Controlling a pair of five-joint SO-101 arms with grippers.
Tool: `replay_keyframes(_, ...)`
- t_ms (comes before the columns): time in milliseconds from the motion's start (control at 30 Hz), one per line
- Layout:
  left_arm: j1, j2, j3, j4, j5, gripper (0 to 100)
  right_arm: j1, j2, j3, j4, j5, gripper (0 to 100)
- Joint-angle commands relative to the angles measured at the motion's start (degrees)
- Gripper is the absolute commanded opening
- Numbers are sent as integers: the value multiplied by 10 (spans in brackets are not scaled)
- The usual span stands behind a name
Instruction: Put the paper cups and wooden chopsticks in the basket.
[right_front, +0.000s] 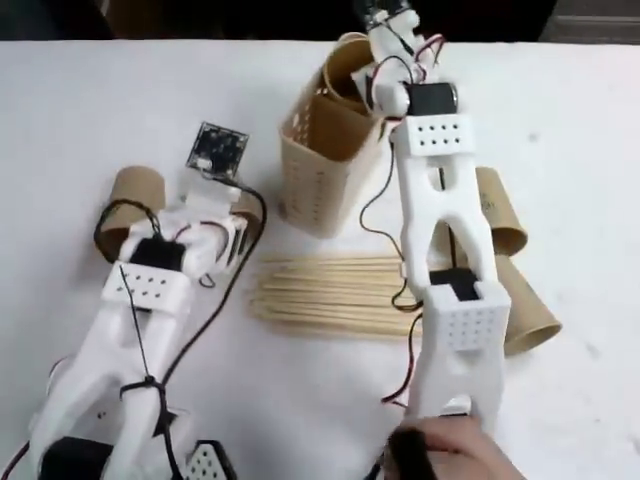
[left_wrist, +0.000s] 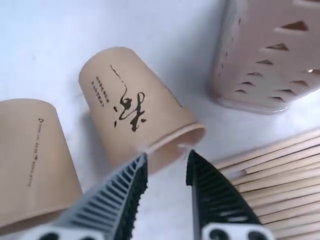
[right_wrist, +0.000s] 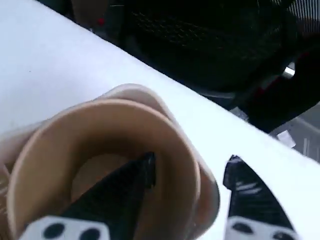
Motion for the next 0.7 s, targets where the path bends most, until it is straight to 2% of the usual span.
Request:
replay_keyframes(0, -1, -21, -3, -12, 6, 146, 11, 15, -6, 0, 35, 125)
replay_keyframes(67, -1, -21, -3, -12, 6, 146, 12, 14, -6, 23, 34, 13)
replay_keyframes(300, -1, -21, -3, -12, 7, 146, 10, -37, -6, 167, 33, 15)
replay_keyframes(667, -1, -21, -3, -12, 8, 146, 14, -109, -6, 351, -98, 15)
